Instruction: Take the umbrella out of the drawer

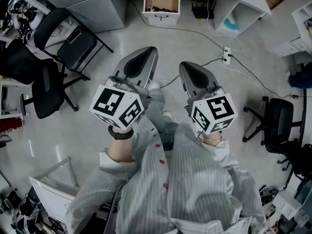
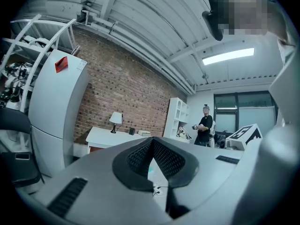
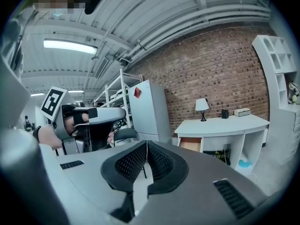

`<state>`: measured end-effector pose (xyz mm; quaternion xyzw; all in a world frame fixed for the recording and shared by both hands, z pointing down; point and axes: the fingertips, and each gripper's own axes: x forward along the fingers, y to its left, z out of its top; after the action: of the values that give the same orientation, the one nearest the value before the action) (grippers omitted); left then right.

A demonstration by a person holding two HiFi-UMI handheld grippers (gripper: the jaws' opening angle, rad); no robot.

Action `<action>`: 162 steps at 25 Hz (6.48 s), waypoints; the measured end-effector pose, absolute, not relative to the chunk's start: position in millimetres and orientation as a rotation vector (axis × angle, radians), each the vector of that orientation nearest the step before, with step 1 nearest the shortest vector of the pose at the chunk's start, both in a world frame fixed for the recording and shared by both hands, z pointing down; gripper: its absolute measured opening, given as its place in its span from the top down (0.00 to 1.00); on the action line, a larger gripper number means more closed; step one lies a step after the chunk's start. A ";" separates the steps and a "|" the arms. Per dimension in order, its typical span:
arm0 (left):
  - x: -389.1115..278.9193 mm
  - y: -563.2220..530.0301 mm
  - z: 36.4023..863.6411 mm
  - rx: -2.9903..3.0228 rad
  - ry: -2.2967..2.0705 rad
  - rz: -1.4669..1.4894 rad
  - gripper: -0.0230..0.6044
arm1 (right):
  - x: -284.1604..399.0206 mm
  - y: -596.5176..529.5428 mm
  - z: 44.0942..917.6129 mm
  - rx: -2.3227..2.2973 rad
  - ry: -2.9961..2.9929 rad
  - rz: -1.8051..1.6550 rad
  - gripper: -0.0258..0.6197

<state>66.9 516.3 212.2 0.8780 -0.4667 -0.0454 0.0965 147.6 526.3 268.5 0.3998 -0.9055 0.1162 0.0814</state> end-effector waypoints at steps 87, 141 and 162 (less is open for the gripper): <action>-33.5 -113.7 298.5 2.339 -1.525 -0.038 0.95 | 42.5 -118.3 359.0 0.886 -2.609 0.535 0.90; 1.8 -95.0 682.1 1.932 -1.279 0.299 0.95 | 37.9 -130.8 692.7 0.653 -2.209 0.625 0.90; 7.1 -98.9 741.1 1.841 -1.162 0.383 0.95 | 24.8 -138.2 802.7 0.333 -2.014 0.526 0.71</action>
<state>7.1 -98.9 741.1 0.7442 -0.4696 0.1548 0.4490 24.8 -138.2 802.7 0.1373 -0.8305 0.2170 0.4942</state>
